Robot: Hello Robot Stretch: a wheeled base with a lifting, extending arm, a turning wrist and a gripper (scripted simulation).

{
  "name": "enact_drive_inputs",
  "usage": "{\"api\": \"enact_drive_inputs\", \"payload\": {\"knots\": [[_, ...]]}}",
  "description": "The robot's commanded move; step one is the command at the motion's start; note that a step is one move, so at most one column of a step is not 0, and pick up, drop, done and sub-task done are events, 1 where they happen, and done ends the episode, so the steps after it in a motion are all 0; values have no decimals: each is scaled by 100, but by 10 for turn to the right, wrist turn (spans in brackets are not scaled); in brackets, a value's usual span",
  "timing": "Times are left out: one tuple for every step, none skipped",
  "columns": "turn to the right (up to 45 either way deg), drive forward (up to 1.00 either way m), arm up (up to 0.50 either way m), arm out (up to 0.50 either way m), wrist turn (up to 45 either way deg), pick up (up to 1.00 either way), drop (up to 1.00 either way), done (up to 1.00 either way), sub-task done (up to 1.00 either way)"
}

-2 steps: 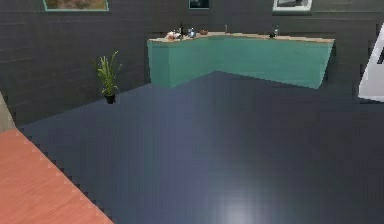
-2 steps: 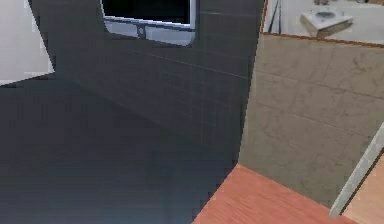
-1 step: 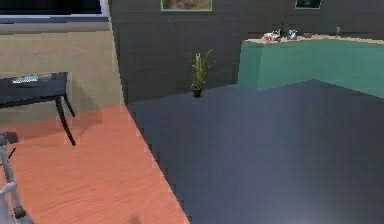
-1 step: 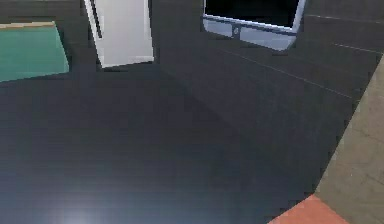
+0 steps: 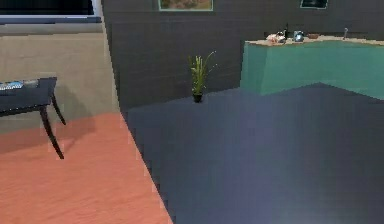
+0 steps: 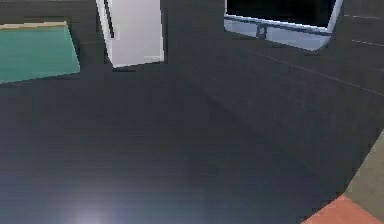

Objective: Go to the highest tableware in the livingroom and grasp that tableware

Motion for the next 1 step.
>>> {"api": "enact_drive_inputs", "payload": {"knots": [[-240,0,0,0,0,0,0,0,0]]}}
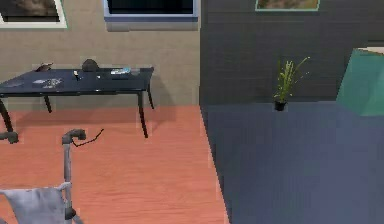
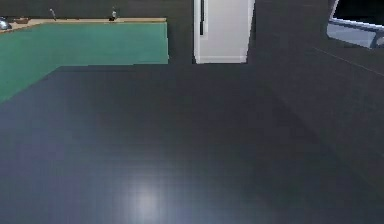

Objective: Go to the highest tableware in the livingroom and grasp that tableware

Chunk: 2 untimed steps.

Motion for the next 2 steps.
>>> {"api": "enact_drive_inputs", "payload": {"knots": [[-30,0,0,0,0,0,0,0,0],[0,100,0,0,0,0,0,0,0]]}}
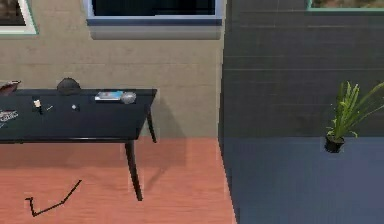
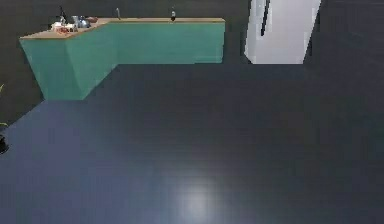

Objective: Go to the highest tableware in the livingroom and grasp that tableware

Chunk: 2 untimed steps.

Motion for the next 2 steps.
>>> {"api": "enact_drive_inputs", "payload": {"knots": [[0,10,0,0,0,0,0,0,0],[-420,0,0,0,0,0,0,0,0]]}}
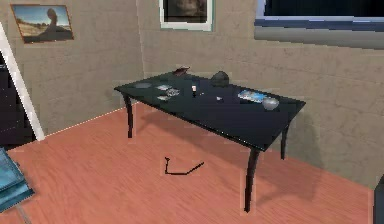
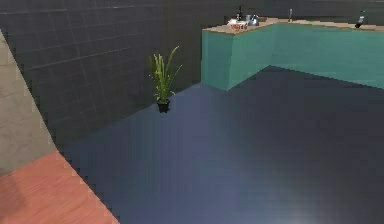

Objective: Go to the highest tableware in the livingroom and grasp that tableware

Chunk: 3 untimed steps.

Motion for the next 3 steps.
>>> {"api": "enact_drive_inputs", "payload": {"knots": [[-30,0,0,0,0,0,0,0,0],[450,0,0,0,0,0,0,0,0],[450,0,0,0,0,0,0,0,0]]}}
